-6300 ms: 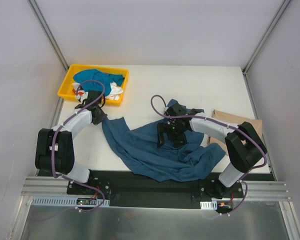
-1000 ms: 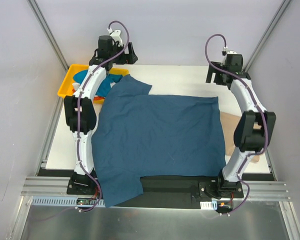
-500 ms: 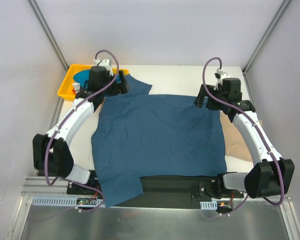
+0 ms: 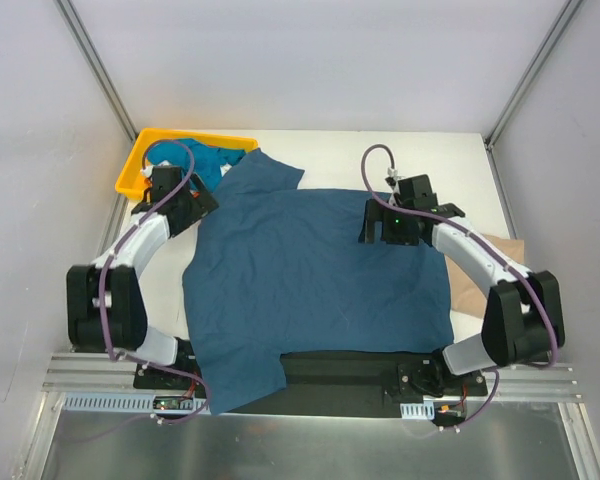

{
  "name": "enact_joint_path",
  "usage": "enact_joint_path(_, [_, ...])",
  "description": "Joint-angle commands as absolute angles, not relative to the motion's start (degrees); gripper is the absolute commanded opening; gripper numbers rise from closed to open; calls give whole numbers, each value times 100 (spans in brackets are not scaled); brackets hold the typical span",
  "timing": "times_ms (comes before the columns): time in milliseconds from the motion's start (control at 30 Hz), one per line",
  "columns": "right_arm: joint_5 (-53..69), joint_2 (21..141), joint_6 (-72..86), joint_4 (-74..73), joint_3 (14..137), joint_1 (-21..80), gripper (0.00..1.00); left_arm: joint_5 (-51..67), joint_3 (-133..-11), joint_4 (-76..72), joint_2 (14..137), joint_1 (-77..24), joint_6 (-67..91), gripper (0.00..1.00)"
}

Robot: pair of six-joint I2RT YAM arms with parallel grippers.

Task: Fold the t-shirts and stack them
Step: Flatten the tshirt out

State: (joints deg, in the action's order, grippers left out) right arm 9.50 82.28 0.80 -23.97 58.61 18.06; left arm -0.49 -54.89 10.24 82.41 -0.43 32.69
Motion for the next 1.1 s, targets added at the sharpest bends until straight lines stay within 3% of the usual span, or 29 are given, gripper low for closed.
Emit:
enact_joint_path(0, [1011,8709,281,-2285,6222,1925,97,332,-6432,721,9278,175,3349,99])
enact_joint_path(300, [563,9061,238,-2496,6468,1942,97,421,-8198,642,11133,386,3076,99])
enact_joint_path(600, [246,9316,97,-2742,6732,1942,97,765,-9790,650,12172,483,3059,99])
enact_joint_path(867, [176,9405,79,-2856,6847,1942,97,729,-10818,659,12656,483,3172,99])
enact_joint_path(1067, [88,9168,53,-2900,6777,1934,97,554,-10408,694,12095,475,3226,99])
